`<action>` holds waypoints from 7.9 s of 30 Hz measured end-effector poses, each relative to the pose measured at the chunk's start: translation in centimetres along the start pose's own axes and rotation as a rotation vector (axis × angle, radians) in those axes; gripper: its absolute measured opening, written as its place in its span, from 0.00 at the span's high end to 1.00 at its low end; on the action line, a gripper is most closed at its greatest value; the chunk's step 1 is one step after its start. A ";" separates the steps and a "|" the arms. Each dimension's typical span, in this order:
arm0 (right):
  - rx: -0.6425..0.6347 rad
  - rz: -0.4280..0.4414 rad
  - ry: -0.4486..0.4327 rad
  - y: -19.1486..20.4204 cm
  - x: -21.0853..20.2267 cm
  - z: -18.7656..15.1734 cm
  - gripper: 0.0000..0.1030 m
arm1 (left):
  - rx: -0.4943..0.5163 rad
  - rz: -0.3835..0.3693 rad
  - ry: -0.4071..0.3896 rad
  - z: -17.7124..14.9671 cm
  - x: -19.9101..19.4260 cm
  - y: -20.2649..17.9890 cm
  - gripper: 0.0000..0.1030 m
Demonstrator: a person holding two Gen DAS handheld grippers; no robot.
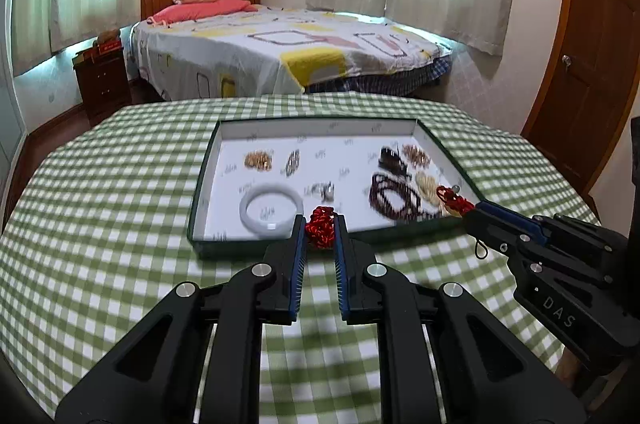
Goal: Organize jewelry
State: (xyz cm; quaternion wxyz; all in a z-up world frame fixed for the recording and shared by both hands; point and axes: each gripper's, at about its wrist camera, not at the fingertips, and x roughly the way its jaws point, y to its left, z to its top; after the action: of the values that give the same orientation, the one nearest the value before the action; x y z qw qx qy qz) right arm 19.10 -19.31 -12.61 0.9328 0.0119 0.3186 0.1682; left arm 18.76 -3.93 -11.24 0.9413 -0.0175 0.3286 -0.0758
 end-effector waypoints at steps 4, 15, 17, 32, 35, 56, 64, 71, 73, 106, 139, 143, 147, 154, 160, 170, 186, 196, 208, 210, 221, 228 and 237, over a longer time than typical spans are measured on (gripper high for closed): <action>-0.011 -0.003 -0.043 0.0 0.4 2.4 0.90 | 0.009 0.007 -0.044 2.1 0.5 -0.2 0.87; -0.036 -0.022 -0.132 -0.9 2.9 8.3 0.90 | 0.021 0.036 -0.147 7.9 3.3 -0.7 0.87; -0.033 -0.024 -0.134 -1.2 3.7 9.0 0.90 | 0.029 0.053 -0.162 8.5 4.2 -0.8 0.87; 0.038 -0.050 0.056 -4.8 14.4 6.5 0.90 | 0.015 0.133 0.075 7.8 17.2 0.1 0.87; 0.040 -0.049 0.075 -4.9 15.0 6.4 0.90 | 0.009 0.142 0.116 7.7 18.6 0.2 0.87; 0.023 -0.060 0.152 -4.9 17.1 6.4 0.90 | 0.024 0.161 0.205 7.2 21.1 0.4 0.86; 0.029 -0.080 0.145 -5.2 16.9 6.4 0.67 | 0.023 0.180 0.184 7.3 20.5 0.5 0.62; 0.042 -0.114 0.126 -5.9 16.1 6.4 0.50 | 0.009 0.185 0.169 7.4 19.9 1.1 0.46; 0.040 -0.120 0.120 -6.0 15.9 6.3 0.47 | 0.010 0.182 0.172 7.2 19.7 1.1 0.45; 0.063 -0.157 0.026 -3.1 1.4 0.8 0.19 | -0.038 0.183 0.062 1.4 1.2 2.0 0.09; -0.035 -0.157 -0.254 3.3 -16.7 1.7 0.18 | -0.068 0.218 -0.187 1.5 -20.6 0.9 0.04; -0.043 -0.156 -0.279 3.6 -17.6 1.9 0.18 | -0.064 0.217 -0.205 1.3 -21.4 0.5 0.04; -0.047 -0.162 -0.293 3.7 -18.0 1.9 0.18 | -0.057 0.216 -0.212 1.2 -21.8 0.2 0.04; -0.045 -0.165 -0.296 3.6 -18.1 1.8 0.18 | -0.059 0.210 -0.218 1.0 -22.0 0.4 0.04; -0.043 -0.167 -0.298 3.6 -18.2 1.7 0.18 | -0.063 0.207 -0.221 1.0 -22.1 0.5 0.04; -0.040 -0.170 -0.300 3.4 -18.3 1.8 0.18 | -0.063 0.200 -0.219 0.9 -22.0 0.6 0.04; -0.041 -0.172 -0.300 3.5 -18.3 1.8 0.18 | -0.065 0.197 -0.213 0.8 -22.1 0.6 0.04; -0.041 -0.171 -0.302 3.5 -18.4 1.8 0.18 | -0.067 0.196 -0.218 0.8 -22.1 0.5 0.04; -0.041 -0.171 -0.304 3.4 -18.5 1.6 0.18 | -0.067 0.196 -0.225 0.7 -22.1 0.3 0.04; -0.041 -0.171 -0.303 3.4 -18.5 1.6 0.18 | -0.064 0.194 -0.222 0.7 -22.1 0.2 0.04; -0.042 -0.171 -0.299 3.2 -18.6 1.5 0.18 | -0.044 0.197 -0.223 0.6 -21.9 -0.4 0.04; -0.042 -0.170 -0.286 3.3 -18.3 1.3 0.18 | -0.036 0.198 -0.240 0.4 -22.0 -0.5 0.04; -0.038 -0.168 -0.276 3.3 -18.0 1.1 0.18 | -0.069 0.199 -0.243 0.3 -21.7 0.3 0.04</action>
State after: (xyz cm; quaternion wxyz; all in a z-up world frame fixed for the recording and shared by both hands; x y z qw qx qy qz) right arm 5.42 -21.89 -0.62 0.9786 -0.0095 0.1839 0.0921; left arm 2.22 -0.32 2.36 0.9758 -0.0261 0.2147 0.0319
